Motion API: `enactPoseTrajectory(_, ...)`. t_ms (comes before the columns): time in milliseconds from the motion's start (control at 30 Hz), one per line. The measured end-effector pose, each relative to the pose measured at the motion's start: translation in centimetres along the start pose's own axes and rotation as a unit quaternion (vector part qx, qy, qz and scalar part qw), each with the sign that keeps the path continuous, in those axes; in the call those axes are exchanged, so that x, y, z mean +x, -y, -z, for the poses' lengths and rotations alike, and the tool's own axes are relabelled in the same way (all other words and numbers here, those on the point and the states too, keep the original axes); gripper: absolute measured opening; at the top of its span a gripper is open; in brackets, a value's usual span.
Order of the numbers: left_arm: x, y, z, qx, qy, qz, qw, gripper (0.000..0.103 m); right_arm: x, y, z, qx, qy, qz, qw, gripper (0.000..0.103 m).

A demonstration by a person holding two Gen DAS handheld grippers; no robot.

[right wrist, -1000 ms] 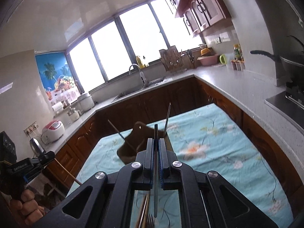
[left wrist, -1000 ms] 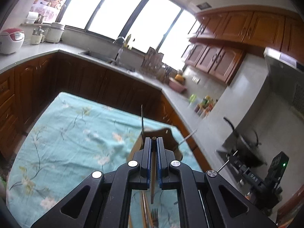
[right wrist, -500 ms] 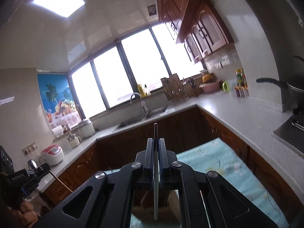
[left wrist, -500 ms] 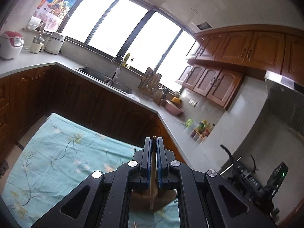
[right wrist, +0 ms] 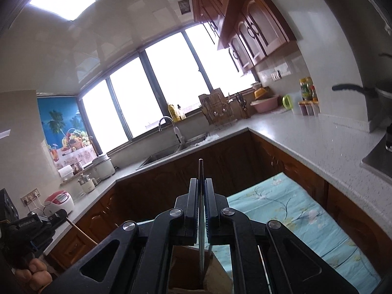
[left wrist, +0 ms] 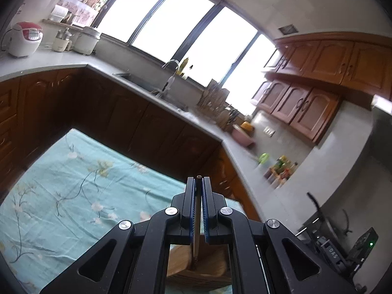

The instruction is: Organize utensils

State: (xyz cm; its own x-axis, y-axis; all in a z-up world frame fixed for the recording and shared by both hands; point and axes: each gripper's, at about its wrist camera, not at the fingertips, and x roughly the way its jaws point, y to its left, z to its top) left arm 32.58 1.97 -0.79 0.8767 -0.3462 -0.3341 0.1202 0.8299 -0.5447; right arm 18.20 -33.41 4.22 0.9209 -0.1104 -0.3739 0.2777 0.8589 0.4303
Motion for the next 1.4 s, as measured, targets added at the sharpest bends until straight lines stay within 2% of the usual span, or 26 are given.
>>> enactPoseTrajectory(300,4.5,1.8,1.4,0.035,-0.033,-0.015,0.9987,0.004,2.9,0.8,3.1,0.005,-0.038,0.002,0.999,0.004)
enactPoseTrajectory(633,4.1,2.5,2.1,0.070,-0.051,-0.019,0.9960,0.004,4.3,1.0,4.9,-0.002,-0.079,0.004,0.997,0.005)
enactPoseTrajectory(867,3.9,2.1,2.1,0.067,-0.067,-0.012,0.9955,0.005,4.4,1.2,4.8,-0.003,-0.088,0.005,0.996,0.005)
enactPoseTrajectory(933,4.0,2.1,2.0,0.068,-0.071,-0.014,0.9951,0.007,4.5,1.1,4.8,-0.002,-0.089,0.005,0.996,0.006)
enactPoseTrajectory(967,4.0,2.1,2.0,0.067,-0.072,-0.014,0.9950,0.008,4.5,1.2,4.8,-0.001,-0.090,0.004,0.996,0.010)
enactPoseTrajectory(1100,3.6,2.2,1.7,0.068,-0.069,-0.017,0.9952,0.023,4.8,1.3,4.9,0.002,-0.100,0.002,0.995,0.010)
enactPoseTrajectory(1167,3.4,2.4,1.7,0.068,-0.068,-0.017,0.9952,0.023,4.7,1.4,4.9,0.007,-0.104,0.002,0.995,0.012)
enactPoseTrajectory(1233,3.3,2.4,1.7,0.069,-0.069,-0.016,0.9951,0.029,4.7,1.5,4.8,0.013,-0.106,0.003,0.994,0.020)
enactPoseTrajectory(1267,3.1,2.4,1.7,0.069,-0.070,-0.016,0.9950,0.032,4.6,1.6,4.8,0.015,-0.106,0.003,0.994,0.032)
enactPoseTrajectory(1300,3.0,2.4,1.8,0.069,-0.069,-0.018,0.9950,0.041,4.5,1.6,4.8,0.017,-0.106,0.003,0.994,0.044)
enactPoseTrajectory(1367,2.5,2.4,1.9,0.067,-0.066,-0.022,0.9953,0.055,4.1,1.6,4.8,0.019,-0.101,0.004,0.995,0.050)
enactPoseTrajectory(1400,2.1,2.2,2.0,0.065,-0.067,-0.030,0.9951,0.069,4.0,1.6,4.8,0.019,-0.100,0.004,0.995,0.051)
